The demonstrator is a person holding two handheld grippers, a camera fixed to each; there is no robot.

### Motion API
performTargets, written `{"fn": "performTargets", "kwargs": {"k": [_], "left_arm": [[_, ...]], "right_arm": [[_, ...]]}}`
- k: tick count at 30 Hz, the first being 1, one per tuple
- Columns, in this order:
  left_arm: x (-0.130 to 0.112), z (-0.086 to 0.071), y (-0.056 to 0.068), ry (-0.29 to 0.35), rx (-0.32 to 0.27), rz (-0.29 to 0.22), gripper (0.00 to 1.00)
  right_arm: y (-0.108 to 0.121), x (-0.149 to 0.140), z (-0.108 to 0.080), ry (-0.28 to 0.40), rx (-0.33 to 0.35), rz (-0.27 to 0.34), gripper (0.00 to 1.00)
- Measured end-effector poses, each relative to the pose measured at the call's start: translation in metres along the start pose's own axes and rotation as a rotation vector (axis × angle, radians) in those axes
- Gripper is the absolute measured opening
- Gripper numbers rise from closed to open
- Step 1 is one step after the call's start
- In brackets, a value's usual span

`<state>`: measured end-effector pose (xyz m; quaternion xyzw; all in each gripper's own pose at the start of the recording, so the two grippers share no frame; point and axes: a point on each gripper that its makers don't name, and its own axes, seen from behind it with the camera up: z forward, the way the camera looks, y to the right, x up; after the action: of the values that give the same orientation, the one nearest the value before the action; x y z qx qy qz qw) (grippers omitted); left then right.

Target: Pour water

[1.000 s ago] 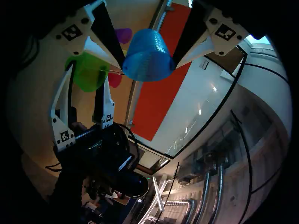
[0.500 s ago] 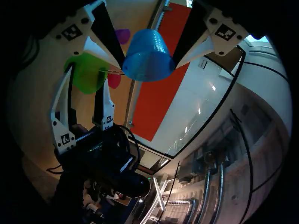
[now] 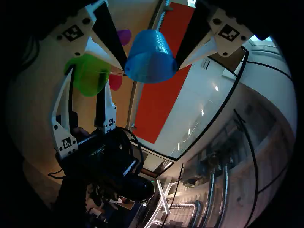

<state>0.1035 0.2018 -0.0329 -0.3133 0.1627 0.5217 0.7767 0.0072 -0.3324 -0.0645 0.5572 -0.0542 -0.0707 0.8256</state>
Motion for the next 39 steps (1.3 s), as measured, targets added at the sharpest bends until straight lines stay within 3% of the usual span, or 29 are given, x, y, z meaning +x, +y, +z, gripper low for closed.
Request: {"fn": "performTargets", "kwargs": {"k": [39], "left_arm": [[0.0054, -0.0075, -0.0031, -0.006, 0.01, 0.08, 0.87]], "right_arm": [[-0.0012, 0.0044, 0.0019, 0.013, -0.003, -0.002, 0.91]]}}
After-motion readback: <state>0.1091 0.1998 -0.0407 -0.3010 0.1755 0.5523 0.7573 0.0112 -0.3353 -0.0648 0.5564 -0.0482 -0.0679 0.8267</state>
